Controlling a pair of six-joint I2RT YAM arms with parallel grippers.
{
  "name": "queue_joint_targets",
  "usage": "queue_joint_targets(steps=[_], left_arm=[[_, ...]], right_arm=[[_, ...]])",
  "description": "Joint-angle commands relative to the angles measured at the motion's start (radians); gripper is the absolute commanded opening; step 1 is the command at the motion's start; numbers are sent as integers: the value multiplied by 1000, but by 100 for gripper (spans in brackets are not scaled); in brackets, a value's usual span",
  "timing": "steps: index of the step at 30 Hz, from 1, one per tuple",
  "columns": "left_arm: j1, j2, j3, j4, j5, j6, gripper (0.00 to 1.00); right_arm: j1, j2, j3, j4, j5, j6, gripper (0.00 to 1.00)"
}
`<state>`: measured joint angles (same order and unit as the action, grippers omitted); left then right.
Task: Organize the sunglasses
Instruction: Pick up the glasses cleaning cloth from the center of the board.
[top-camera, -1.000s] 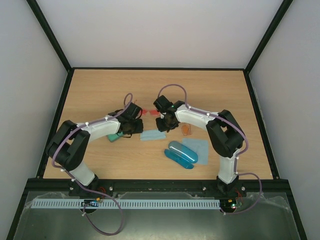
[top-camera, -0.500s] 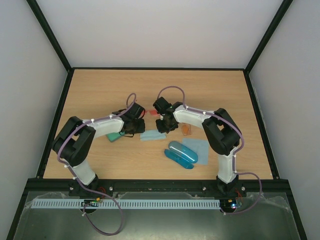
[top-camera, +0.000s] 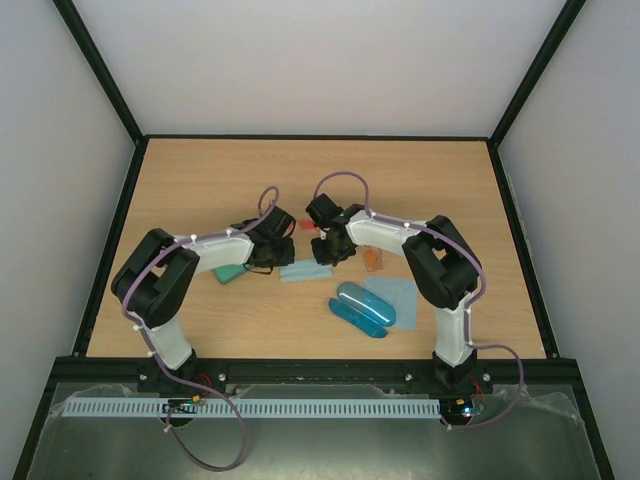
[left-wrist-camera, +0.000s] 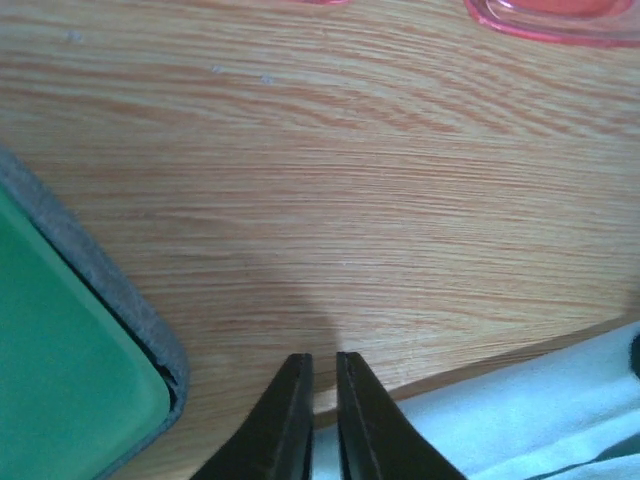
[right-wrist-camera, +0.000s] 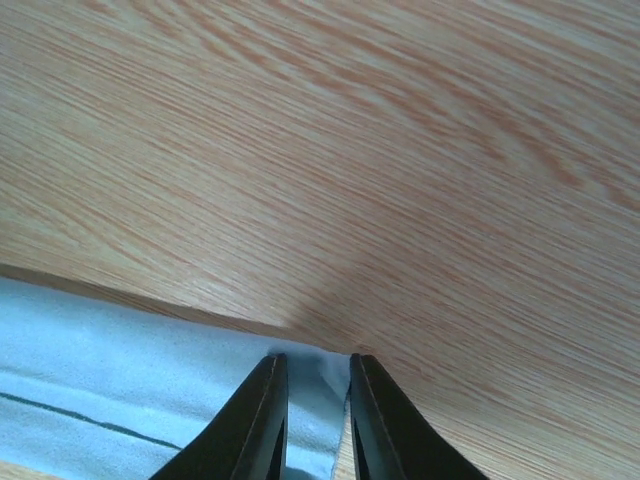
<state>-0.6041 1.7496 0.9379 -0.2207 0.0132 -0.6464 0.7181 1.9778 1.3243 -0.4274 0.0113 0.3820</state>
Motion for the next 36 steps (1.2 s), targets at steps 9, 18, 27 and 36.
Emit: queue_joint_targets(steps=[9,18,27,36], left_arm=[[-9,3,6,-47,-25,-4,2],[-9,-66,-6,-75,-19,-14,4],[-12,-114,-55,-75,15,-58,32],[-19,-65,-72,-57,19,-91,30]], right_arm=[[-8,-20,-13,-10,-1,1,2],[-10,-34,-11,-13,3,-3,1],[-10,-33,-16,-11,-1,-1,1],[-10,-32,-30,1,-11,8,1]])
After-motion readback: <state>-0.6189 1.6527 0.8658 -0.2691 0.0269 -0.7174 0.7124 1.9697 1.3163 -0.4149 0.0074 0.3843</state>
